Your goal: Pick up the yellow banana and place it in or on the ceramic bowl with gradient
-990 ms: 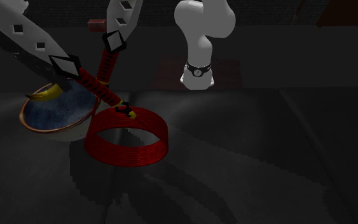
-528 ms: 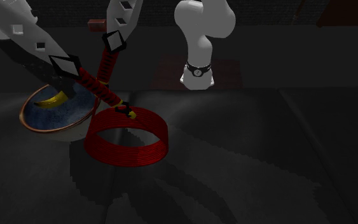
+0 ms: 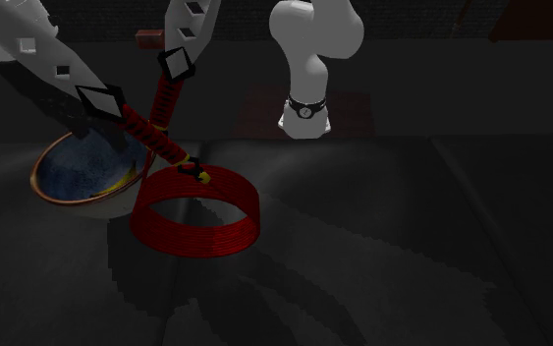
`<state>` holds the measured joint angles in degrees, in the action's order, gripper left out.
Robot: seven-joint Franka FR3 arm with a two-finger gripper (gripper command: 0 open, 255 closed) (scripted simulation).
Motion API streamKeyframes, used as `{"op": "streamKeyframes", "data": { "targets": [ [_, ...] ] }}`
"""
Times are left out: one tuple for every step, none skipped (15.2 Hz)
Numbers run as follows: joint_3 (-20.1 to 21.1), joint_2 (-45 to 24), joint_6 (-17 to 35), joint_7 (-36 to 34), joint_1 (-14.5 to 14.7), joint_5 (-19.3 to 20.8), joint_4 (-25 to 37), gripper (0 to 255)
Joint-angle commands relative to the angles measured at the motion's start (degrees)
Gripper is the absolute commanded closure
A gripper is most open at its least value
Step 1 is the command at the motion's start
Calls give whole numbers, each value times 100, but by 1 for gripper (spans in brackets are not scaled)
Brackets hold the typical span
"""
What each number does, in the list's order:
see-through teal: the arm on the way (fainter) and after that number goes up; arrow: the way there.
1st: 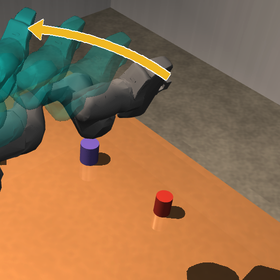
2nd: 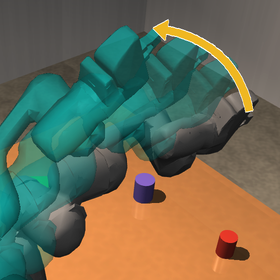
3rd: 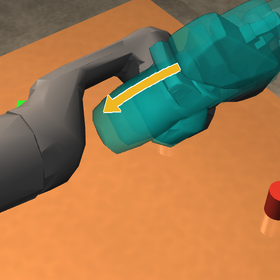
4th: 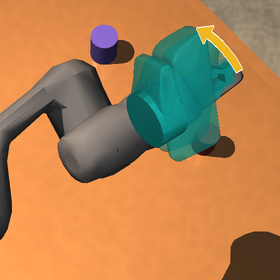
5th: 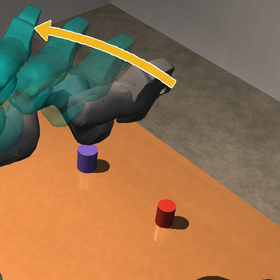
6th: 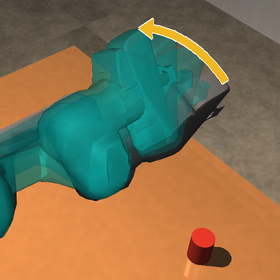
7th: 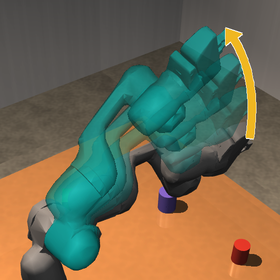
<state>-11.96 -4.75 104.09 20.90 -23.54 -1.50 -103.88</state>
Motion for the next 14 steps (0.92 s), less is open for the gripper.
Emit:
{"op": "streamKeyframes", "data": {
  "targets": [
    [0, 0, 0, 0, 0, 0, 0, 0],
    [0, 0, 0, 0, 0, 0, 0, 0],
    [-2, 4, -192, -2, -2, 2, 187, 0],
    [-4, 0, -385, -2, -4, 3, 385, 0],
    [-6, -12, -580, -1, -8, 1, 592, 0],
    [-8, -28, -736, 0, -11, -2, 763, 0],
    [-8, -28, -736, 0, -11, -2, 763, 0],
    [-8, -27, -736, 0, -11, -1, 762, 0],
    [-8, -28, -736, 0, -11, -1, 763, 0],
    [-8, -28, -736, 0, -11, -1, 763, 0],
    [-8, -28, -736, 0, -11, -2, 763, 0],
    [-8, -28, -736, 0, -11, -2, 763, 0],
    [-8, -28, -736, 0, -11, -2, 763, 0],
    [-8, -28, -735, 0, -11, -2, 763, 0]
  ]
}}
